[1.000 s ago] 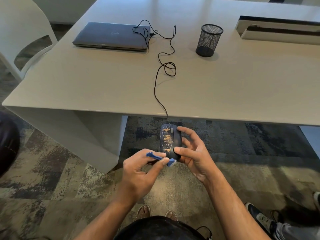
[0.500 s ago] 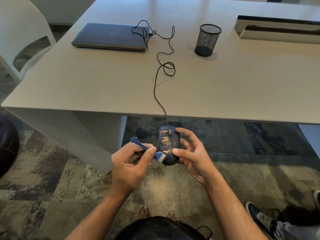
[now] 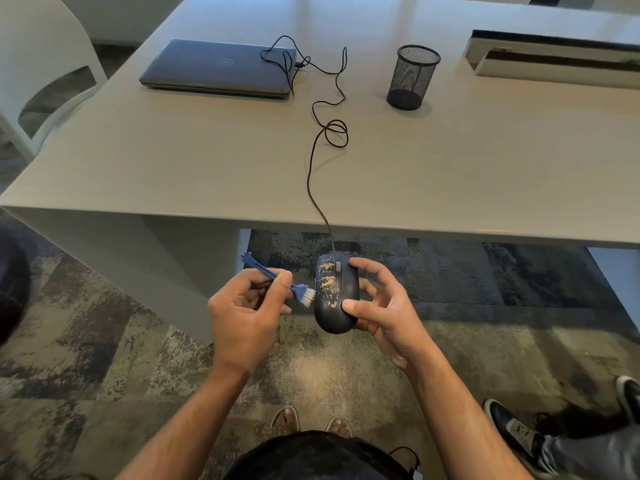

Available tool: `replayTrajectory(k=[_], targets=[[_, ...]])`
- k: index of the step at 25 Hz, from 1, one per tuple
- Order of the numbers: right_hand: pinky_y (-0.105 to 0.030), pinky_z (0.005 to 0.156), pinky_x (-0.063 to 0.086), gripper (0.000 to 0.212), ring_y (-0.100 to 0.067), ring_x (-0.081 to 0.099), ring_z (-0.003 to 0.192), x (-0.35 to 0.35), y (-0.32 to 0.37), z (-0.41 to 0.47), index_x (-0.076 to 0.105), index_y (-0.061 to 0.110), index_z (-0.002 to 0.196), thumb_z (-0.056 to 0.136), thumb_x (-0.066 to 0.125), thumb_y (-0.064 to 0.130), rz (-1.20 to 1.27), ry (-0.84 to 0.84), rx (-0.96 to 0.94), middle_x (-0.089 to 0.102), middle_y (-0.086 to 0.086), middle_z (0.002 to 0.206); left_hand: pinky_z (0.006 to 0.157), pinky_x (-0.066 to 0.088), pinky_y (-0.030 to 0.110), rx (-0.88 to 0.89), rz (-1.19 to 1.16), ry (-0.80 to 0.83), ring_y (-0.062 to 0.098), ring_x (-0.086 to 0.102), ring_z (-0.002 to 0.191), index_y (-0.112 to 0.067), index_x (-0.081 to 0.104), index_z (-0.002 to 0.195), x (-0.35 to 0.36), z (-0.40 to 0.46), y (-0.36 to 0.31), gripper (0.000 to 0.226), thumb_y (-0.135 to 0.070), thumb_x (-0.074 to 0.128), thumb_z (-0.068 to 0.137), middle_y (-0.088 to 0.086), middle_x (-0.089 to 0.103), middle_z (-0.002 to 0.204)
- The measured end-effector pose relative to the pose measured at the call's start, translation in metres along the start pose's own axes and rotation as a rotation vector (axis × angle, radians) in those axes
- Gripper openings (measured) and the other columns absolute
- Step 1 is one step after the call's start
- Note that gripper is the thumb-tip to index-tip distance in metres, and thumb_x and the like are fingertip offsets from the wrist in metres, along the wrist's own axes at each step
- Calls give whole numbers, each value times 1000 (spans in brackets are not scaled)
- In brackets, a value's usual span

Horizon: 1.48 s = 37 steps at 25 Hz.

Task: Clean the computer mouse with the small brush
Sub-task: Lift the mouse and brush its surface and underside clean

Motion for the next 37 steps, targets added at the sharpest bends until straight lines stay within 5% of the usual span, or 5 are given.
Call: replayTrajectory(k=[5,13,20,28,37], targets=[[-39,71,60,66,-33,74,95,3,-1,-3,60,26,131,72,84,9,-14,11,-14,71,-10,119,57,60,24,30,8,185,16,74,61,-26,74,90,16,-15,0,6,-31,73,87,1,77,81],[-36,67,59,67,-29,73,94,0,-2,-7,60,25,130,70,84,8,0,-3,2,72,-9,117,56,59,21,-46,24,6,15,74,62,-38,73,82,0,-1,-1,5,-34,74,85,-1,77,77],[-43,75,60,66,-37,73,100,1,-2,-7,58,25,133,74,83,8,-9,21,2,69,-12,123,56,59,23,-11,39,219,14,75,65,-23,74,88,15,-8,-7,15,-37,75,85,-2,76,78],[-43,72,61,67,-34,72,98,-2,-2,-11,54,20,137,77,79,4,9,37,23,67,-13,126,58,62,25,-65,106,34,11,74,66,-25,71,87,1,17,-6,14,-37,72,81,-4,75,76],[-59,94,54,84,-48,66,113,0,2,-10,49,18,142,68,83,-4,-31,75,20,58,-22,137,56,61,26,-14,94,213,13,75,66,-22,72,88,25,1,-12,14,-35,74,83,-3,75,78]])
Point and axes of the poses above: each hand's wrist, its own z-axis towards the middle knuckle, its own x-axis out of the palm, y = z × x, the point moved 1 cm from there along z, towards the middle knuckle
